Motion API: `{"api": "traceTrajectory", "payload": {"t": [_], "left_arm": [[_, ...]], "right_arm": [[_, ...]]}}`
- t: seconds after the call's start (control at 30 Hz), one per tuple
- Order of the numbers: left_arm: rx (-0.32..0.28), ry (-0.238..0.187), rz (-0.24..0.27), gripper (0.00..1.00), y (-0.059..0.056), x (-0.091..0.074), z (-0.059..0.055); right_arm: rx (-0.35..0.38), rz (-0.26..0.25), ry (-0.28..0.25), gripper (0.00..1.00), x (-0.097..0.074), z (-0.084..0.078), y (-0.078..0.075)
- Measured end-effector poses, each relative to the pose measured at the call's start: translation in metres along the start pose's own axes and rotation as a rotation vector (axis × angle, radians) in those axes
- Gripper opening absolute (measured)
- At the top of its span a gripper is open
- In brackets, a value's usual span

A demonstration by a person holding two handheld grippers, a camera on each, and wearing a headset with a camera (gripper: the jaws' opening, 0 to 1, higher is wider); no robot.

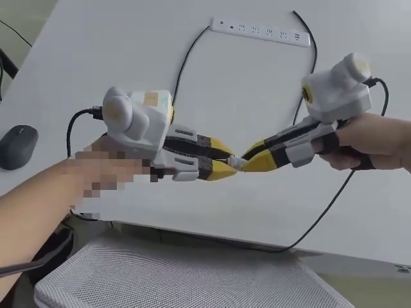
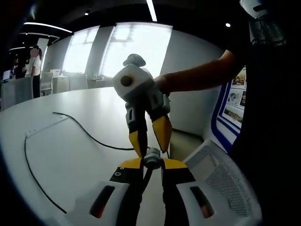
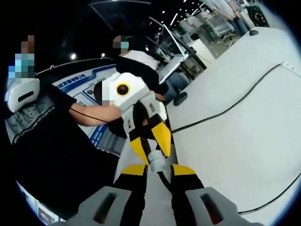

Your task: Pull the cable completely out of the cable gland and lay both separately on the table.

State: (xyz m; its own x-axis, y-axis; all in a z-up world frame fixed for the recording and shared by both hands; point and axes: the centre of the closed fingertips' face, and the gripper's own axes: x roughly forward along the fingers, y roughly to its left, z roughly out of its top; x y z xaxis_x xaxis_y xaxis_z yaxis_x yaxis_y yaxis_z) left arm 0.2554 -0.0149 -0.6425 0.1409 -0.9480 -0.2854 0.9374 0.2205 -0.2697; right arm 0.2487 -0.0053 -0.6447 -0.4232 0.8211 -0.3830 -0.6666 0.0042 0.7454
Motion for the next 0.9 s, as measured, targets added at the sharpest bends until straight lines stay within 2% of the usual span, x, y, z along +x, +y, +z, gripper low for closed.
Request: {"api": "traceTrajectory", "payload": {"t": [0.1, 0.33, 0.47, 0.53, 0.7, 0.77, 0.83, 0.9], "left_arm": [[0.01, 0.005, -0.006, 0.14, 0.0, 0.001, 0.0], [0.016, 0.004, -0.01, 0.15, 0.0, 0.001, 0.001], [0.018, -0.007, -0.016, 0.14, -0.001, 0.0, 0.005], [0.022, 0.001, -0.015, 0.14, -0.001, 0.0, 0.004], [0.028, -0.001, -0.022, 0.14, -0.004, -0.001, 0.006], [0.032, 0.002, -0.018, 0.14, -0.004, -0.001, 0.006], [0.024, 0.0, -0.021, 0.14, -0.005, -0.001, 0.006], [0.022, 0.004, -0.017, 0.14, -0.005, -0.001, 0.005]], "right_arm": [[0.023, 0.02, -0.02, 0.12, -0.003, 0.003, 0.0], [0.048, 0.055, -0.022, 0.09, -0.004, 0.002, 0.003], [0.07, 0.087, -0.022, 0.11, -0.003, -0.003, 0.003], [0.098, 0.112, -0.039, 0.09, -0.002, -0.001, 0.005], [0.108, 0.128, -0.052, 0.09, -0.003, -0.001, 0.008], [0.026, 0.114, -0.055, 0.08, -0.003, 0.0, 0.009], [0.026, 0.103, -0.035, 0.07, -0.002, -0.001, 0.012], [-0.03, 0.063, -0.018, 0.07, -0.002, -0.002, 0.009]]}}
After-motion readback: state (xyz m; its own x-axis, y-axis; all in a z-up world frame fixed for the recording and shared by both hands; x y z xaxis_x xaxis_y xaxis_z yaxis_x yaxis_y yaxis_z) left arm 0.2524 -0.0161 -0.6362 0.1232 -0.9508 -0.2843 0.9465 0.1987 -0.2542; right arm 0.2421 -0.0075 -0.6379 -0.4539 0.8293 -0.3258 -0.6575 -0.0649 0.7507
